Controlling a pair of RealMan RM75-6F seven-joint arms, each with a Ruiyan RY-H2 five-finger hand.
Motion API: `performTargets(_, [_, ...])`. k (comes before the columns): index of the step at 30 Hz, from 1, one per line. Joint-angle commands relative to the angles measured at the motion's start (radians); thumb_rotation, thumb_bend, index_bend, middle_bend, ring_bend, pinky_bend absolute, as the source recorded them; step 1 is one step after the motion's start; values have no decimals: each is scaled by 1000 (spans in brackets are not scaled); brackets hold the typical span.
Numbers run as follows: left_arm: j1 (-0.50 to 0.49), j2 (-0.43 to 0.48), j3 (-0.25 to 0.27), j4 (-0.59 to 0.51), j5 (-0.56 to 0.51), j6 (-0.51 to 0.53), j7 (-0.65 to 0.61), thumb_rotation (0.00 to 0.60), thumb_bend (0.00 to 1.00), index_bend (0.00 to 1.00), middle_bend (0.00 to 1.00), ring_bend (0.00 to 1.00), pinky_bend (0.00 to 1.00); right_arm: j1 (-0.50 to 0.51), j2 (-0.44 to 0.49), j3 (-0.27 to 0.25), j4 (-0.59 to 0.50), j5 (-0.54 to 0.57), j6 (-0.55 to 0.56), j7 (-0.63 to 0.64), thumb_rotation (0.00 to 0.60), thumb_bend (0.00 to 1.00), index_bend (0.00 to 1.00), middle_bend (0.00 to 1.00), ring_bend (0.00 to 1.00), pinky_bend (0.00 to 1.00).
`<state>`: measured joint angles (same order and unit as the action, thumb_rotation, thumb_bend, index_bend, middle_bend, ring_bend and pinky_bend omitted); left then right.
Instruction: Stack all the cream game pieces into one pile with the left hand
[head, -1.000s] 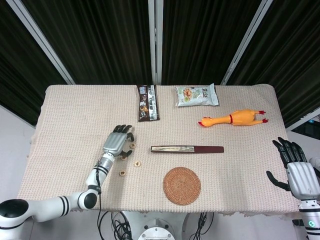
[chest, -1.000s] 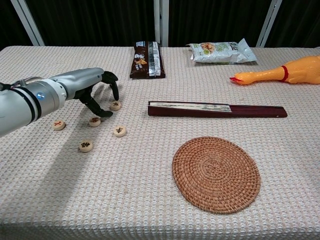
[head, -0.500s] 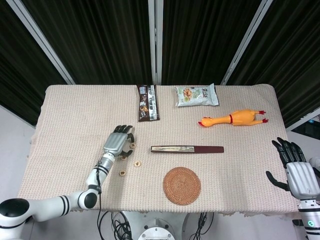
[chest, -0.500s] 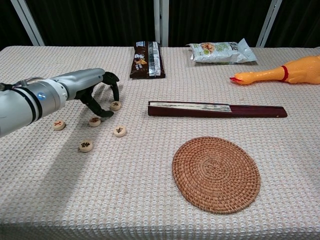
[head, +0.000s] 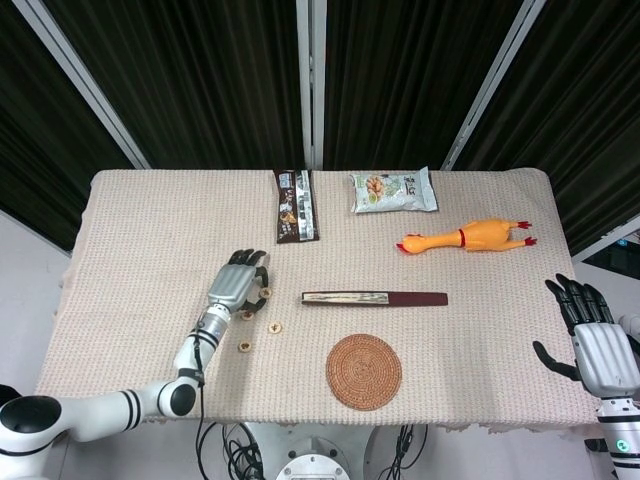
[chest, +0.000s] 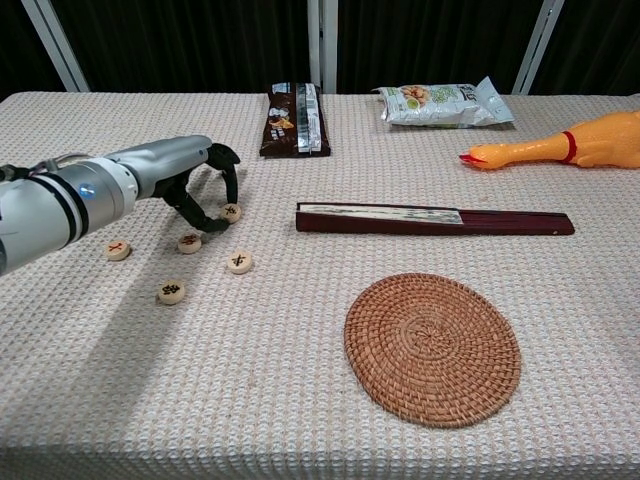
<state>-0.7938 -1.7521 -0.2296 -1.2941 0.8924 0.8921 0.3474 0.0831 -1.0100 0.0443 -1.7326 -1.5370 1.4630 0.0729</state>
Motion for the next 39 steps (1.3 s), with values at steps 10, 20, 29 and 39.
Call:
performTargets(10, [14, 61, 1, -99, -6, 60, 46, 600, 291, 533, 93, 0, 0, 1, -3, -2, -1, -2, -3, -8, 600, 235, 0, 0, 0, 0])
performTargets(20, [142, 251, 68, -341, 8, 212, 70, 600, 291, 540, 100, 0, 0, 5, -5, -4, -4, -2, -13, -18, 600, 235, 0, 0, 0, 0])
performTargets(29, [257, 326, 166, -405, 89, 275, 1, 600, 292, 541, 107, 0, 0, 5, -16, -12, -11, -14, -12, -49, 600, 235, 0, 0, 0, 0])
performTargets(39, [264, 225, 150, -302, 151, 248, -70, 600, 291, 539, 107, 0, 0, -1, -15, -15, -8, -23, 0, -41, 600, 236, 0, 0, 0, 0])
